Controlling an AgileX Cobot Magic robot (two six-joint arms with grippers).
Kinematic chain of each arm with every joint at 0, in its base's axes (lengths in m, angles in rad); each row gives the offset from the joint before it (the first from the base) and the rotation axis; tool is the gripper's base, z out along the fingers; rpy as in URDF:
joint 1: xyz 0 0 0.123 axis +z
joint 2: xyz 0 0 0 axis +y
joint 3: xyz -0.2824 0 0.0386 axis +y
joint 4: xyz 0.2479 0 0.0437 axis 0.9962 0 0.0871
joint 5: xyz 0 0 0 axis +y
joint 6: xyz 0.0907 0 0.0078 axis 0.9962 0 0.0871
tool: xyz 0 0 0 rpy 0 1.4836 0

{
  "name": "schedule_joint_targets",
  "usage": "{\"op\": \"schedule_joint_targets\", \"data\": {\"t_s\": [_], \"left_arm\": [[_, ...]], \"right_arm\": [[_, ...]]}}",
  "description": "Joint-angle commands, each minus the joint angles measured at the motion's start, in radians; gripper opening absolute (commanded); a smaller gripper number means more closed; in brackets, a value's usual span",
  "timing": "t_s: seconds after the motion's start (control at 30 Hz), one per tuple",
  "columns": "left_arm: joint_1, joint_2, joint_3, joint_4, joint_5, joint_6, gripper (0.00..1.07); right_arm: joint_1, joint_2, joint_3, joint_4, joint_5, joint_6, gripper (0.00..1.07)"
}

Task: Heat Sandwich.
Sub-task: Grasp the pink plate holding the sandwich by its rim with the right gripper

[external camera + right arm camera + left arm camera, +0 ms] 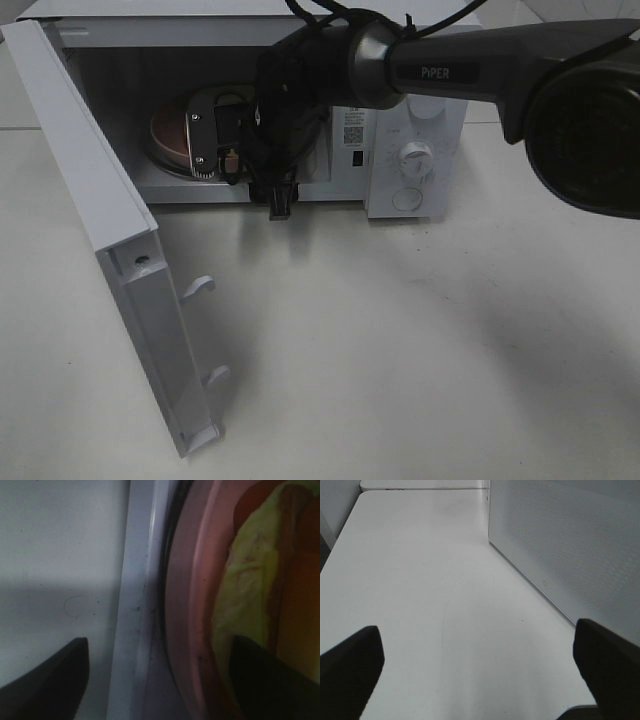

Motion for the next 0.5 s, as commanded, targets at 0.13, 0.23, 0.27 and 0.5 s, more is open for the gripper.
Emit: {"op": "schedule_joint_targets", "data": {"t_s": [0.13, 0.23, 0.27, 0.5], "left_arm": [[0.0, -0.016, 0.001, -0.01, -0.013, 0.003, 0.98], [0.0, -0.016, 0.001, -0.01, -0.013, 0.003, 0.98], [0.0, -0.016, 0.001, -0.01, -0.013, 0.003, 0.98], [0.0, -0.016, 0.001, -0.01, -0.013, 0.003, 0.98]], "right_arm": [[-0.004, -0.001, -0.012, 0.017, 0.02, 0.009, 0.38], [-0.004, -0.001, -0.012, 0.018, 0.044, 0.057, 0.0], [-0.004, -0.001, -0.012, 0.018, 0.044, 0.057, 0.0], [-0.004, -0.002, -0.012, 0.033, 0.05, 0.085, 0.0]]}}
